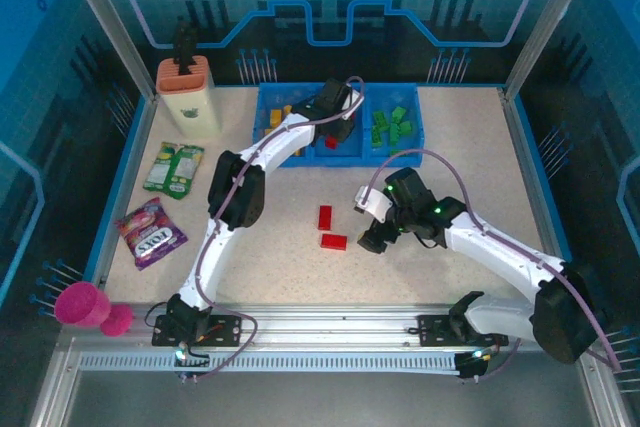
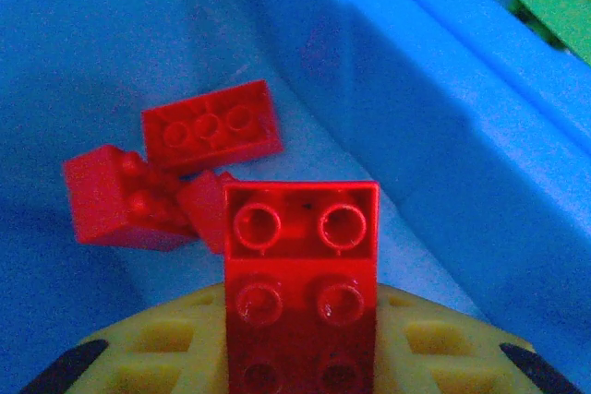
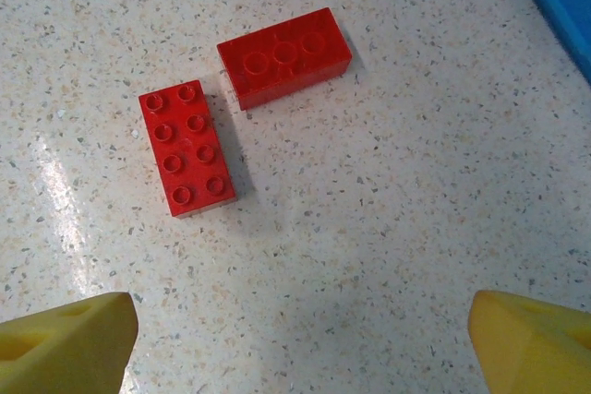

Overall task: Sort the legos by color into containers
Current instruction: Place the lego in the container.

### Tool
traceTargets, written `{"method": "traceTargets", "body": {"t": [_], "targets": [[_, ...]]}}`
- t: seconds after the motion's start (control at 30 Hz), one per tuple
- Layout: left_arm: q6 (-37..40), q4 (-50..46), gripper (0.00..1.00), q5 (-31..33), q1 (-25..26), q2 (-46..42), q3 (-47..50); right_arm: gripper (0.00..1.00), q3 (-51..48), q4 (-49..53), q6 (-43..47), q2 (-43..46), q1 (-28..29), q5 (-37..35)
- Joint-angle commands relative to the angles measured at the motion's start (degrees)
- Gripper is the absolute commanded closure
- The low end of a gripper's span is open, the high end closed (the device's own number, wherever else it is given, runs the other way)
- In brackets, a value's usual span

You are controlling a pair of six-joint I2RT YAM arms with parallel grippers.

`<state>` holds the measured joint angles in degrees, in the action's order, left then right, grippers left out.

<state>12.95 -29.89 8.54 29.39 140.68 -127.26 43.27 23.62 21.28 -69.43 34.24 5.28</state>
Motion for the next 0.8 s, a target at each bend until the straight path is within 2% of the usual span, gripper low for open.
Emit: {"method": "traceTargets", "body": {"t": [0.0,0.17,0.43,0.53,0.67,0.77], "targets": [[-1.0,-3.1,0.72,-1.1,1.5,2.5,-0.9,0.07,-0.4,-2.7,1.0,-2.0,0.9,2.3],[-2.0,-3.4,0.65,-0.2,1.5,2.6,-0.6,0.07,1.2,-3.0,2.0,-4.7,0.9,3.3],[-1.9,-3.3,0.46,0.1,1.6,0.2,-1.2,0.05,1.5,-3.8,5.1,-6.0,1.8,6.7],[-1.9,-2.9,0.39,-0.1,1.6,-2.2,-1.2,0.04,1.0,-4.7,6.4,-6.5,2.7,9.4],[-1.5,-2.2,0.35,-0.6,1.6,-6.7,-1.1,0.04,0.6,-5.8,8.0,-8.3,4.7,11.5],[-0.7,-1.6,0.33,-0.2,1.6,-10.6,-0.5,0.04,1.8,-6.0,9.2,-11.0,6.6,9.8]]}}
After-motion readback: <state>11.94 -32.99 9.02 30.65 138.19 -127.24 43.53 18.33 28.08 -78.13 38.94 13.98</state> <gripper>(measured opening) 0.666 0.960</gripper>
